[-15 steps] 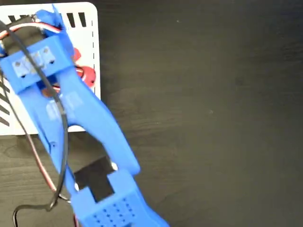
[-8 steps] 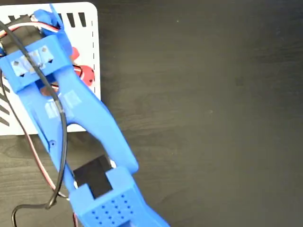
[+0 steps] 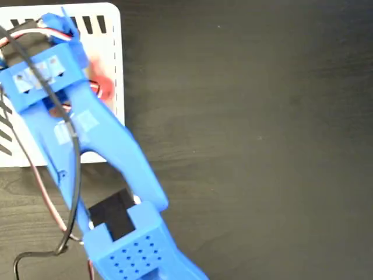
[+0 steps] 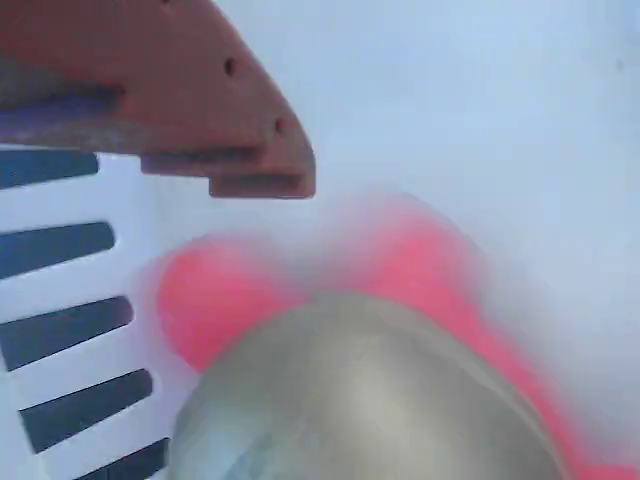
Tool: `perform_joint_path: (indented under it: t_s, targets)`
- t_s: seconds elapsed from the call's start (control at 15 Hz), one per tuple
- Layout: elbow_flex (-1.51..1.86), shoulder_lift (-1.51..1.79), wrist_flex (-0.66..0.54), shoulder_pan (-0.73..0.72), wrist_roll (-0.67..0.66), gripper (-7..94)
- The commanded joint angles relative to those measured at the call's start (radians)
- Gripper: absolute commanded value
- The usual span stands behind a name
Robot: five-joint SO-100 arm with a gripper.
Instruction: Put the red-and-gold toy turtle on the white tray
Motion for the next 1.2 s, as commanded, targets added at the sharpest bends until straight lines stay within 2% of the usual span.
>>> perform_joint_path:
  t_s: [0.0,0.27,0.33,0.4,0.47,0.53,0.73,0.93,1.13]
  targets:
    - [-0.04,0.057,0.006,-0.012,0.011,67]
    - [-0.035,0.06,0.003,-0.012,0.011,67]
    - [-0.037,0.066,0.003,-0.012,0.011,55]
    - [-0.04,0.075,0.003,-0.009,0.011,30]
    - [-0.046,0.084,0.005,-0.005,0.018,10]
    - [-0.054,0.095,0.006,0.002,0.021,0]
    - [-0.086,0.179,0.015,0.029,0.012,0]
    - [-0.069,0.39,0.017,0.074,-0.051,0]
    - [0.11,0.716,-0.052,0.124,-0.227,0]
